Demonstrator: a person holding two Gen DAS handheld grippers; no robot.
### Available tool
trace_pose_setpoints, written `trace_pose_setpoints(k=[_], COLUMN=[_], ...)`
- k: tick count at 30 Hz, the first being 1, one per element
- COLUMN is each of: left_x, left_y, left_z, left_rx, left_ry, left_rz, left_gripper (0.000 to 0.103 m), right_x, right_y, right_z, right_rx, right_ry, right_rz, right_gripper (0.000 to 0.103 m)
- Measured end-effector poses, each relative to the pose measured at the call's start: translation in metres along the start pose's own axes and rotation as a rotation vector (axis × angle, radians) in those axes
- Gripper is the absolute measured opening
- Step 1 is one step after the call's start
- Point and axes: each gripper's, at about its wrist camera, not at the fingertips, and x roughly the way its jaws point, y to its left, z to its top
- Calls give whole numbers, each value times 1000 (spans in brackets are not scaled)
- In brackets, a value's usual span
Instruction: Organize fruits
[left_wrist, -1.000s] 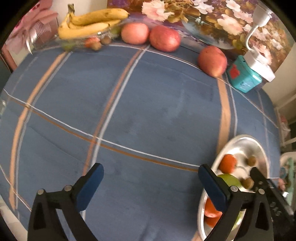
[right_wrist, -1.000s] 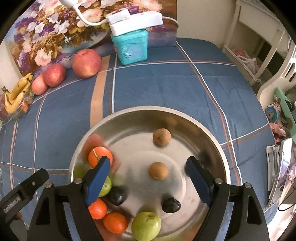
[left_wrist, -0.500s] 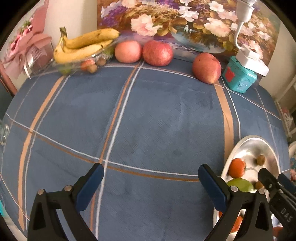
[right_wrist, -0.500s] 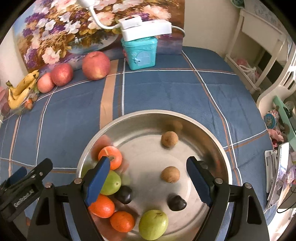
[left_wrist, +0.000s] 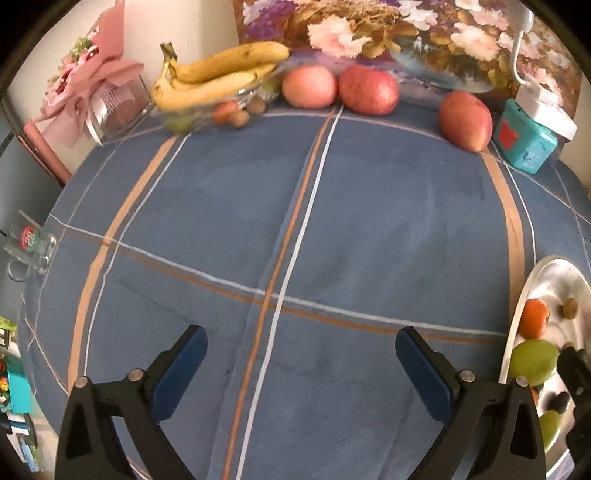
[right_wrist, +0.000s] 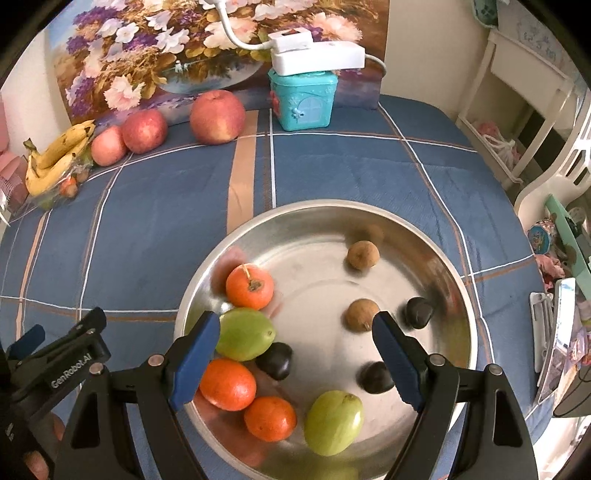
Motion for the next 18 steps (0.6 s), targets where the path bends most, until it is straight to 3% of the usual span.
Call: trace_pose_setpoints(k=[7, 14, 18], left_x=[1, -11, -16], left_y=[15, 26, 30], left_z=[-13, -32, -37], left_rx=[-13, 2, 16], left_ry=[15, -40, -34], left_rz=[-27, -18, -22], left_gripper=[103, 103, 103], right_x=[-12, -18, -24], right_y=[4, 12, 16], right_z=[-16, -37, -47], right_rx=[21, 21, 21], right_ry=[-9, -8, -7], right_rz=[7, 27, 28], right_gripper=[85, 85, 85])
